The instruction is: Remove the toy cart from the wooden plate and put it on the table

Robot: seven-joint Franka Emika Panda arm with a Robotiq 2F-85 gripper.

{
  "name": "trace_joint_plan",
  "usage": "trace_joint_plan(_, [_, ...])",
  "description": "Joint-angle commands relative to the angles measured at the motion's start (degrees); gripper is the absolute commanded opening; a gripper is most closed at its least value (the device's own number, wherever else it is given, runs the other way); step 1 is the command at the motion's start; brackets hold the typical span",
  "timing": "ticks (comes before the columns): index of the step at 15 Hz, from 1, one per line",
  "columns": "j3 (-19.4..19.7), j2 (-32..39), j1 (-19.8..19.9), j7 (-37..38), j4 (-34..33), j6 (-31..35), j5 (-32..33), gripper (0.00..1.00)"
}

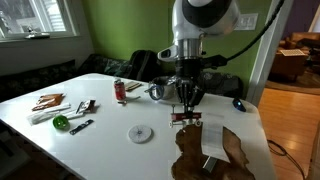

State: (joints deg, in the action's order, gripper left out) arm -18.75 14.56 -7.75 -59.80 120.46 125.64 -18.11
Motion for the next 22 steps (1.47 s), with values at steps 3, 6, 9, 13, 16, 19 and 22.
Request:
trace_joint_plan(3, [1.58, -1.12, -0.25, 0.87, 1.59, 3.52, 0.32, 0.04])
trace_joint_plan(6, [3.25, 2.48, -2.37, 5.26, 0.43, 12.13, 8.56, 0.01])
trace_joint_plan(9, [6.0, 8.92, -4.46, 12.37, -4.54, 17.57, 21.22, 0.01])
trace_joint_plan(13, [6.86, 18.68, -8.25, 19.4, -13.43, 14.84, 30.91, 0.01])
trace_joint_plan(16, [7.47, 24.02, -11.63, 21.15, -19.98, 13.8, 37.29, 0.01])
trace_joint_plan(19, [9.15, 26.19, -15.42, 23.18, -24.87, 13.31, 44.24, 0.01])
trace_joint_plan(22, [9.5, 28.19, -17.14, 23.75, -28.5, 11.67, 47.55, 0.01])
